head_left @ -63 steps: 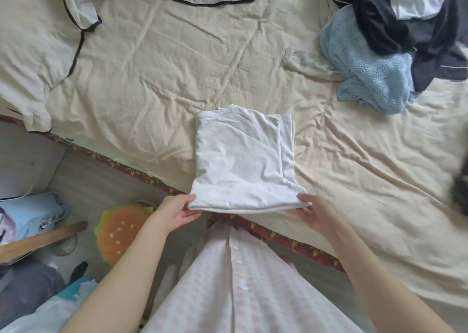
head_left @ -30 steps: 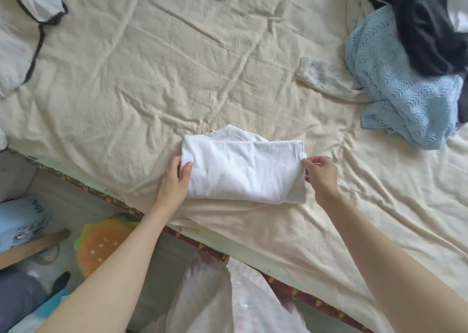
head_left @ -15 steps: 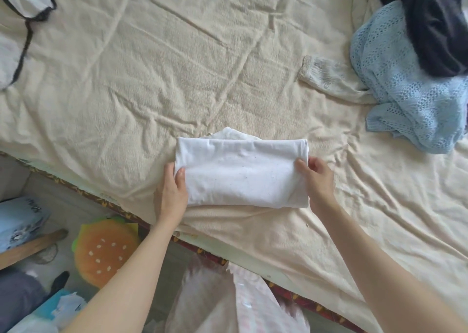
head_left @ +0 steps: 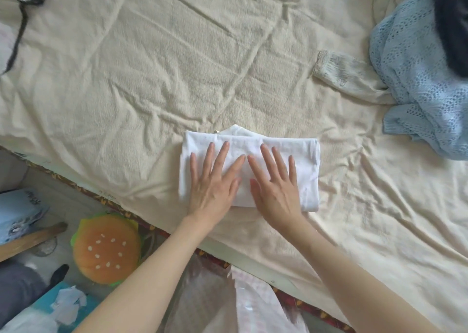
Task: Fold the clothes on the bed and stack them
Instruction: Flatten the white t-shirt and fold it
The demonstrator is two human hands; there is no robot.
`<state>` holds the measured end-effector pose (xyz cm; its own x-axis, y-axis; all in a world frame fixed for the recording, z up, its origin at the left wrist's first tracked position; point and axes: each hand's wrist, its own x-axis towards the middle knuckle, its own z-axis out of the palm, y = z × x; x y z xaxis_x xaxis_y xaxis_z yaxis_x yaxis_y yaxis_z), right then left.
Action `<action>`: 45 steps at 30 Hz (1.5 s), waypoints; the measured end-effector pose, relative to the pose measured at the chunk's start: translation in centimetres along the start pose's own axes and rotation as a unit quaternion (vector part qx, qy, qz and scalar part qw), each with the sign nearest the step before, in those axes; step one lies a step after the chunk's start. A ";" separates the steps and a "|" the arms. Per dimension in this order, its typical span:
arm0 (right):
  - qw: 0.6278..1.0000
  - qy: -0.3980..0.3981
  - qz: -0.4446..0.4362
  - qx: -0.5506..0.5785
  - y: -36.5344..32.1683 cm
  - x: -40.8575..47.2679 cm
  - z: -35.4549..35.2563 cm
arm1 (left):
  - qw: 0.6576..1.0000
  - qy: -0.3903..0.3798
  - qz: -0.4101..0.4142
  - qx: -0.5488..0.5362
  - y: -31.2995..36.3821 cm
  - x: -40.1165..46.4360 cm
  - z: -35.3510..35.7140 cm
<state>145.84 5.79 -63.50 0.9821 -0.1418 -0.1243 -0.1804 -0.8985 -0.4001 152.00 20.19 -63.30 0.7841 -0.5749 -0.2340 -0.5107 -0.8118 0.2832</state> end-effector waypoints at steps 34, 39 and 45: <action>0.776 -0.017 0.478 0.412 8.4 -0.1 -2.1 | 0.851 -0.050 -0.362 -0.376 -6.6 -0.6 -0.6; 0.766 -0.094 0.485 0.411 9.1 0.5 -2.5 | 0.814 -0.116 -0.411 -0.393 -6.8 0.8 -1.3; 0.770 -0.047 0.503 0.391 7.0 0.0 -3.9 | 0.823 -0.098 -0.403 -0.387 -5.2 0.5 -4.6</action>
<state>144.76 -2.13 -62.71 0.3229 -0.5391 -0.7779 -0.8601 0.1758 -0.4788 156.68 24.65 -60.59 0.6471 0.0514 -0.7607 0.5855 -0.6725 0.4527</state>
